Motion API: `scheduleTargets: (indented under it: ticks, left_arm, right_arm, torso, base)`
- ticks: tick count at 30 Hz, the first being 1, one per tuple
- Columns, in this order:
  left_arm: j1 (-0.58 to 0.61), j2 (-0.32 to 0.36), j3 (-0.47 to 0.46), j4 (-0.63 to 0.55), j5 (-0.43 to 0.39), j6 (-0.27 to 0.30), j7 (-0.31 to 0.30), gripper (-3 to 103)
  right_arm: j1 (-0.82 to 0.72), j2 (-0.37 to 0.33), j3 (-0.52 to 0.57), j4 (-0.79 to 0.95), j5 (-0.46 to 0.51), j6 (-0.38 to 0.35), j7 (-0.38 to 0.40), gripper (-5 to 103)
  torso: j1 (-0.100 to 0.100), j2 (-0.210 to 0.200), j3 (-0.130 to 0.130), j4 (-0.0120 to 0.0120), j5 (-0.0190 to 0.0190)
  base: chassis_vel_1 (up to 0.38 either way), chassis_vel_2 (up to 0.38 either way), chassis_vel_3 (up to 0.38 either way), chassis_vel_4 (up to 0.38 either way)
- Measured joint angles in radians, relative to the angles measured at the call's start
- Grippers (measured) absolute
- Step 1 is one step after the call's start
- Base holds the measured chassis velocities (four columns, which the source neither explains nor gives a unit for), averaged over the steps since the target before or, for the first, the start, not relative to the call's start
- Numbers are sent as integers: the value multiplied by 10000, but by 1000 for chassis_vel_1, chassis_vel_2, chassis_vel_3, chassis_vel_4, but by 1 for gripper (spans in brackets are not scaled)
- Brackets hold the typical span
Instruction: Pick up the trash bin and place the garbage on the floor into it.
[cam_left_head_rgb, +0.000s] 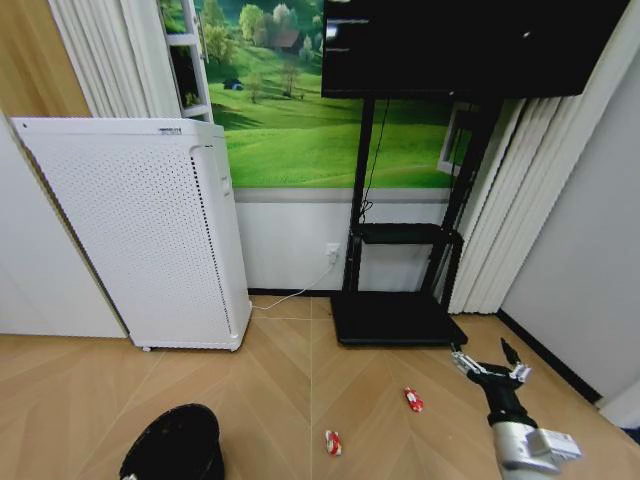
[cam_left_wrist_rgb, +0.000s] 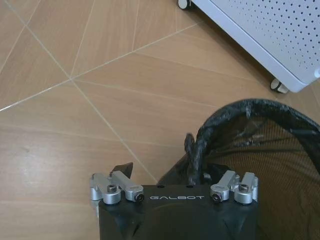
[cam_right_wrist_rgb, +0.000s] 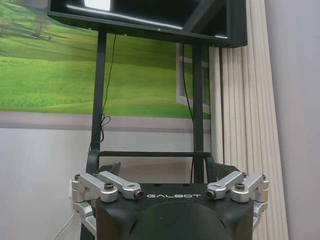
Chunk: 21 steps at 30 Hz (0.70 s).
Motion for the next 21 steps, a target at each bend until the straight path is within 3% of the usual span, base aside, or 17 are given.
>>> scheduleTargets:
  ticks: [5, 11, 16, 21]
  left_arm:
    - [-697, 326, 331, 560, 47, 12, -4, 61]
    - [-756, 383, 417, 593, 39, -12, 56, 45]
    - [-673, 438, 401, 567, 62, -216, 342, 24]
    - [-614, 501, 327, 446, 172, -401, 635, 8]
  right_arm:
    - [-110, 30, -34, 143, -15, 58, -138, 100]
    - [-144, 69, -33, 177, -16, 116, -177, 100]
    - [-139, 119, -13, 108, -28, 127, -78, 100]
    - [-87, 113, 22, -31, -50, 202, 75, 100]
  torso:
    - [0, 0, 0, 0, 0]
    - [0, 0, 0, 6, 0]
    - [0, 0, 0, 4, 0]
    - [0, 0, 0, 2, 1]
  base:
    - [0, 0, 0, 0]
    - [0, 0, 0, 0]
    - [0, 0, 0, 0]
    - [0, 0, 0, 0]
